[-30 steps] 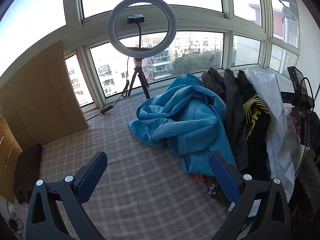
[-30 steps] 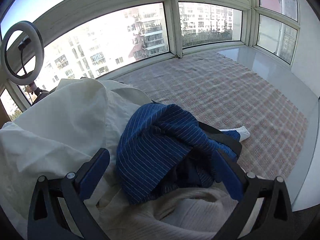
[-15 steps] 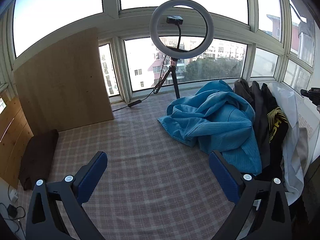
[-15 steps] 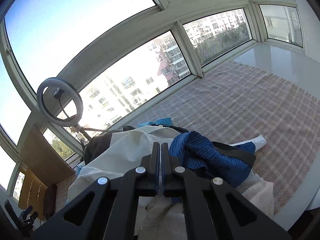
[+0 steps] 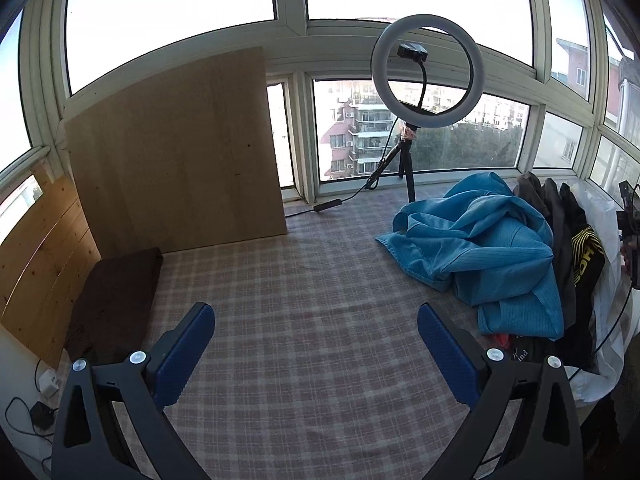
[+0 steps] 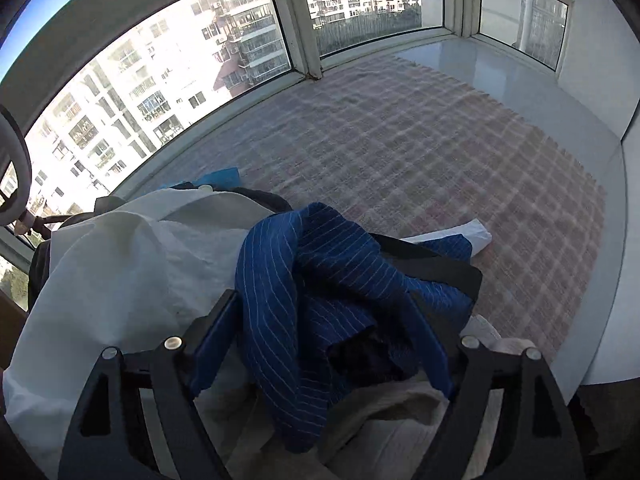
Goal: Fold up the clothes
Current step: 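Lift the blue striped shorts with the right tool and lower them onto the bed, then grasp the grey waistband with the left tool while the right tool holds the waistband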
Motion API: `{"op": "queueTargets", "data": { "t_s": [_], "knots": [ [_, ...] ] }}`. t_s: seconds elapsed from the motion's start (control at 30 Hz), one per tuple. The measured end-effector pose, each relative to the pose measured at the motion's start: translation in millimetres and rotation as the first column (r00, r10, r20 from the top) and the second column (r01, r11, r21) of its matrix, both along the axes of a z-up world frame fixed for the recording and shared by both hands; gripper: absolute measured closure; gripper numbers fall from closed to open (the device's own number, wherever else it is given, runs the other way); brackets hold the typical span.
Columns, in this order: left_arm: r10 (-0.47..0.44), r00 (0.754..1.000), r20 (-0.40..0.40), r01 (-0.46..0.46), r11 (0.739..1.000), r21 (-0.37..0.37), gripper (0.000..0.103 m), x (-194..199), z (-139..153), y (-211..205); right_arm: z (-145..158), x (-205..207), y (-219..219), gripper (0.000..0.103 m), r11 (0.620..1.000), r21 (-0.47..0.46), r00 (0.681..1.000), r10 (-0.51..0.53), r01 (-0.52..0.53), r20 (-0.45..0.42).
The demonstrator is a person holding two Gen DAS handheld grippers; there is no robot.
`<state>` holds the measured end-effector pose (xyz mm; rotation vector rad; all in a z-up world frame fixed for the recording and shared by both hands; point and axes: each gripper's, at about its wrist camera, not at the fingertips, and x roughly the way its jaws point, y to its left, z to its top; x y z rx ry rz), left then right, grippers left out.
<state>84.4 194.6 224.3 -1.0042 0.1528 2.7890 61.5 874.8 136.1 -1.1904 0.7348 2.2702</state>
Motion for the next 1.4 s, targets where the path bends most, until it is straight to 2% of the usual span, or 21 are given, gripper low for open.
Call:
{"op": "queueTargets", "data": {
  "t_s": [0.03,0.1,0.17,0.2,0.23,0.37,0.47,0.6,0.7,0.83,0.93,1.0,1.03,1.1,1.13,1.2,1.3,1.33,1.4],
  "knots": [
    [0.006,1.0,0.009,-0.006,1.0,0.004,0.001,0,-3,0,-9,0,9,0.039,0.999,-0.048,1.0,-0.01,0.009,-0.022],
    [0.015,1.0,0.023,-0.015,1.0,0.003,0.001,0,-10,2,-20,4,21,0.059,0.989,-0.147,0.997,0.004,-0.015,-0.081],
    [0.019,0.999,0.038,-0.02,1.0,0.003,0.001,0,-17,5,-15,12,27,0.072,0.985,-0.165,0.992,0.034,-0.054,-0.119],
    [0.019,0.999,0.046,-0.019,1.0,0.005,0.001,-1,-20,8,-11,17,30,0.088,0.982,-0.174,0.989,0.043,-0.069,-0.144],
    [0.015,0.999,0.05,-0.016,1.0,0.008,0.001,-2,-21,11,-2,25,33,0.093,0.98,-0.185,0.982,0.041,-0.075,-0.182],
    [-0.011,0.999,0.044,0.01,1.0,0.02,0.001,-7,-21,29,46,53,42,0.094,0.972,-0.201,0.941,0.047,-0.119,-0.334],
    [-0.039,0.999,0.03,0.038,0.999,0.034,0.001,-10,-16,43,103,73,35,0.095,0.971,-0.169,0.884,0.075,-0.17,-0.462],
    [-0.067,0.998,0.0,0.067,0.996,0.062,0.001,-12,-4,49,198,87,-12,0.095,0.954,-0.06,0.763,0.197,-0.295,-0.616],
    [-0.066,0.998,-0.025,0.067,0.995,0.077,0.001,-10,5,38,262,86,-82,0.095,0.899,0.068,0.661,0.368,-0.433,-0.654],
    [-0.02,0.998,-0.061,0.025,0.996,0.083,0.001,-3,15,-1,312,69,-209,0.095,0.764,0.213,0.519,0.587,-0.609,-0.621],
    [0.041,0.996,-0.083,-0.034,0.996,0.082,0.001,6,20,-48,305,35,-314,0.095,0.634,0.207,0.433,0.696,-0.745,-0.572],
    [0.089,0.992,-0.093,-0.082,0.994,0.072,0.001,13,20,-82,272,7,-388,0.091,0.563,0.168,0.424,0.757,-0.809,-0.498],
    [0.109,0.99,-0.086,-0.104,0.993,0.063,0.001,14,17,-100,251,-7,-423,0.08,0.524,0.136,0.418,0.789,-0.841,-0.451],
    [0.142,0.988,-0.055,-0.14,0.989,0.041,0.001,15,8,-133,190,-33,-481,0.075,0.435,0.028,0.404,0.858,-0.9,-0.317],
    [0.149,0.988,-0.036,-0.148,0.989,0.026,0.001,14,2,-146,162,-43,-502,0.075,0.41,-0.029,0.402,0.874,-0.912,-0.274],
    [0.137,0.991,0.003,-0.137,0.991,-0.002,0.001,9,-11,-164,122,-48,-506,0.075,0.445,-0.12,0.46,0.84,-0.887,-0.288],
    [0.086,0.994,0.065,-0.084,0.996,-0.025,0.001,-4,-34,-176,67,-39,-477,0.064,0.614,-0.138,0.628,0.739,-0.777,-0.245],
    [0.045,0.995,0.091,-0.043,0.999,-0.025,0.001,-10,-43,-171,48,-37,-471,0.063,0.66,-0.121,0.669,0.716,-0.742,-0.197],
    [-0.048,0.989,0.138,0.051,0.998,-0.023,0.001,-23,-62,-157,16,-40,-463,0.063,0.718,-0.084,0.723,0.686,-0.691,-0.085]
  ]
}}
